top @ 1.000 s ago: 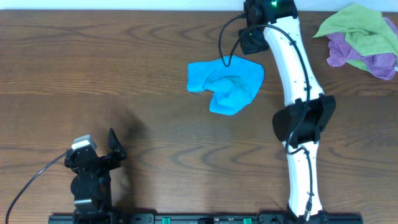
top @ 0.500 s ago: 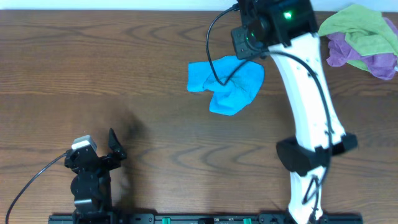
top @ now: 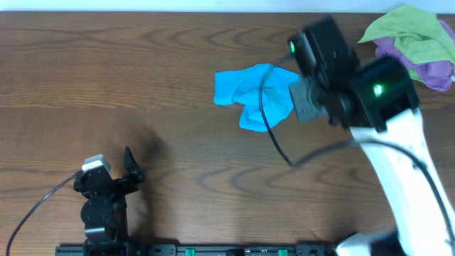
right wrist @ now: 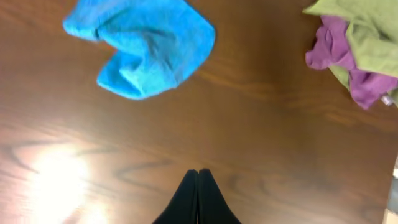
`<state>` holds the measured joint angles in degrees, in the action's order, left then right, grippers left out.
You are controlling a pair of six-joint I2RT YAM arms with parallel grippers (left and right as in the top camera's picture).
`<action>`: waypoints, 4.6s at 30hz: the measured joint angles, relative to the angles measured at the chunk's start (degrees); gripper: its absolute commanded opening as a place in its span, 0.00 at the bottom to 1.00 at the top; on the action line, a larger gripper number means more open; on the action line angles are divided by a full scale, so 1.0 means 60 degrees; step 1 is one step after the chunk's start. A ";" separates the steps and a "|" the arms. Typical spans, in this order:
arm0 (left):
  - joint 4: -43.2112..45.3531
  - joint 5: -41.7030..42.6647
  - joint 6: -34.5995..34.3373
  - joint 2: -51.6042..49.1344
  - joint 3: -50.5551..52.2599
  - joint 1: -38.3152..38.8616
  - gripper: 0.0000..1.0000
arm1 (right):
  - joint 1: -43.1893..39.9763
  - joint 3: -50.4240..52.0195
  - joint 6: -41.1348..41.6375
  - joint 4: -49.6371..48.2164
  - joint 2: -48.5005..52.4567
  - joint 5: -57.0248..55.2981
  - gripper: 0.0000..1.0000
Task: Fold the cloth
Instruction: 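Release the towel and move the right gripper down to its lower edge, then grasp the towel's right corner with the right gripper and lift it, then reach the left gripper to the towel's left edge and grasp it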
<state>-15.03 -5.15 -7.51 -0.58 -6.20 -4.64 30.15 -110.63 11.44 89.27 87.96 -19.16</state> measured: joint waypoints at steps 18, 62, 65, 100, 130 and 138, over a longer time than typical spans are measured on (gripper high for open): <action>0.0018 -0.0004 0.0000 0.0000 0.0004 0.0000 0.95 | 0.0076 0.9329 0.1031 -0.5774 -0.3792 0.2696 0.01; 0.0018 -0.0004 0.0000 0.0000 0.0004 0.0000 0.95 | -0.1432 0.8215 0.0321 -1.0892 0.2750 0.4805 0.01; 0.0018 -0.0004 0.0000 0.0000 0.0004 0.0000 0.95 | -0.1432 0.8215 0.0313 -1.1125 0.3042 0.4801 0.01; 0.0018 -0.0004 0.0000 0.0000 0.0004 0.0000 0.95 | -0.1432 0.6222 0.0186 -0.6116 0.3085 -0.1574 0.20; 0.0080 -0.0055 0.0000 0.0000 0.0007 0.0000 0.95 | -0.0109 0.3231 0.0142 -0.3410 -0.0947 0.1592 0.99; 0.0124 0.1490 -0.0273 0.0000 0.0018 0.0000 0.95 | -0.0098 0.3231 0.0142 -0.2554 -0.1020 0.1592 0.99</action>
<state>-14.28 3.79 -9.15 -0.58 -6.09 -4.64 29.56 -91.24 12.29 73.95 81.84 -9.61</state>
